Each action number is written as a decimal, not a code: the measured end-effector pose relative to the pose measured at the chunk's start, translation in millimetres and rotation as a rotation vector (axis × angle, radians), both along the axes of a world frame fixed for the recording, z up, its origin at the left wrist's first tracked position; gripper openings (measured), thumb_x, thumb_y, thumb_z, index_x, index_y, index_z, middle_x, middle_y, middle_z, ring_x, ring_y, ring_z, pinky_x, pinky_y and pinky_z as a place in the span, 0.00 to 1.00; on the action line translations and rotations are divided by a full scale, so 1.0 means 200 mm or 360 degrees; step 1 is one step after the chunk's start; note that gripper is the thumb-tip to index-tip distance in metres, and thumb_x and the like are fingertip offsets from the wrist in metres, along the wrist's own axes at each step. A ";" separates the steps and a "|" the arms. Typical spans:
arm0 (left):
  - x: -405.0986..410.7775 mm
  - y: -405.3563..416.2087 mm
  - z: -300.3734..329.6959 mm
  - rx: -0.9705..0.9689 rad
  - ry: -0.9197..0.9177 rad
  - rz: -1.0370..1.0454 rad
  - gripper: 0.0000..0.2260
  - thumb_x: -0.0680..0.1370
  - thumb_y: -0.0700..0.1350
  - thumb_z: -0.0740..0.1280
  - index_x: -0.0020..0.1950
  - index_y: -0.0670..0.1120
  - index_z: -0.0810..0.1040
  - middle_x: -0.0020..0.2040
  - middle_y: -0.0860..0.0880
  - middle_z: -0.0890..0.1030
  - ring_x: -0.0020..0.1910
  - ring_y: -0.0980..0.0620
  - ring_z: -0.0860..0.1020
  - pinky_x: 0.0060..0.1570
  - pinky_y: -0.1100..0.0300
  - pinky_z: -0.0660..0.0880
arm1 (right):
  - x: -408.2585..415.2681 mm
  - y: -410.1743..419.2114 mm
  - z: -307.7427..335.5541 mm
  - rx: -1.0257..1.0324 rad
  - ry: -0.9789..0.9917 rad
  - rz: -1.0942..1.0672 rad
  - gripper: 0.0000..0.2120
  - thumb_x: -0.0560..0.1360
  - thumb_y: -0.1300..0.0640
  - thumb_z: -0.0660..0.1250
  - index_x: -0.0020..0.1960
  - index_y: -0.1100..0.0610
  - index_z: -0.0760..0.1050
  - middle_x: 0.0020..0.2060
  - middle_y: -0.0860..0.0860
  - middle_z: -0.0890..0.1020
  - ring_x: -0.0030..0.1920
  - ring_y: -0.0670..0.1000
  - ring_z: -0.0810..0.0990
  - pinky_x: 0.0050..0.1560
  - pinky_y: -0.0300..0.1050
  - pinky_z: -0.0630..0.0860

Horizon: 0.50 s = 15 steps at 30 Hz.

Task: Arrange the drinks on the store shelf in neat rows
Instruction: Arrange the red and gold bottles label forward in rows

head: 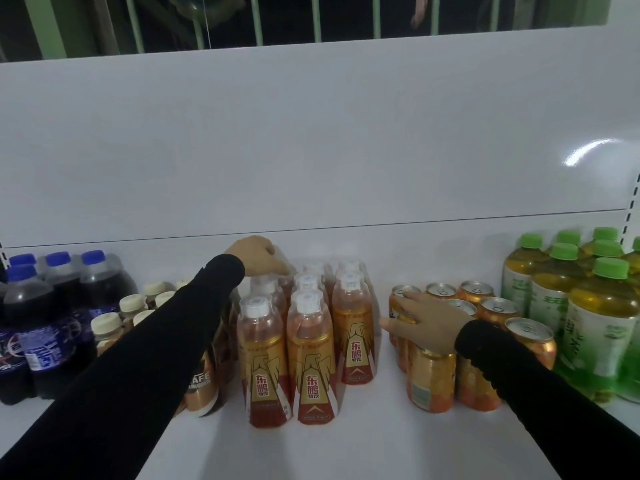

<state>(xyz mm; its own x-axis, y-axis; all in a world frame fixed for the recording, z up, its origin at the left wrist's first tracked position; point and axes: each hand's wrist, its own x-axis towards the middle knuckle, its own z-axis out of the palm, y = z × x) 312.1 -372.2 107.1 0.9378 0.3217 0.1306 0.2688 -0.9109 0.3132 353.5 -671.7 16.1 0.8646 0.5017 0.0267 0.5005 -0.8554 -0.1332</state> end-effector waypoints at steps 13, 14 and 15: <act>0.00 -0.05 -0.03 -0.0089 -0.0219 0.0062 0.14 0.73 0.53 0.72 0.33 0.46 0.76 0.33 0.50 0.78 0.36 0.50 0.76 0.34 0.59 0.69 | -0.02 0.00 0.02 0.0064 -0.0007 0.0032 0.37 0.77 0.30 0.51 0.73 0.57 0.65 0.72 0.55 0.68 0.70 0.54 0.67 0.68 0.49 0.65; -0.01 -0.04 -0.01 -0.0104 -0.0263 0.0060 0.14 0.73 0.54 0.72 0.35 0.46 0.76 0.34 0.49 0.79 0.37 0.48 0.77 0.34 0.58 0.70 | -0.02 0.00 0.02 0.0075 -0.0002 0.0033 0.36 0.77 0.30 0.51 0.72 0.57 0.66 0.71 0.55 0.68 0.69 0.54 0.68 0.67 0.49 0.66; -0.02 -0.04 0.02 -0.0131 -0.0315 0.0056 0.13 0.74 0.53 0.71 0.38 0.45 0.77 0.37 0.48 0.80 0.39 0.46 0.79 0.36 0.57 0.74 | -0.02 0.00 0.02 0.0088 0.0003 0.0034 0.36 0.77 0.30 0.51 0.72 0.57 0.66 0.71 0.55 0.69 0.68 0.54 0.69 0.67 0.49 0.67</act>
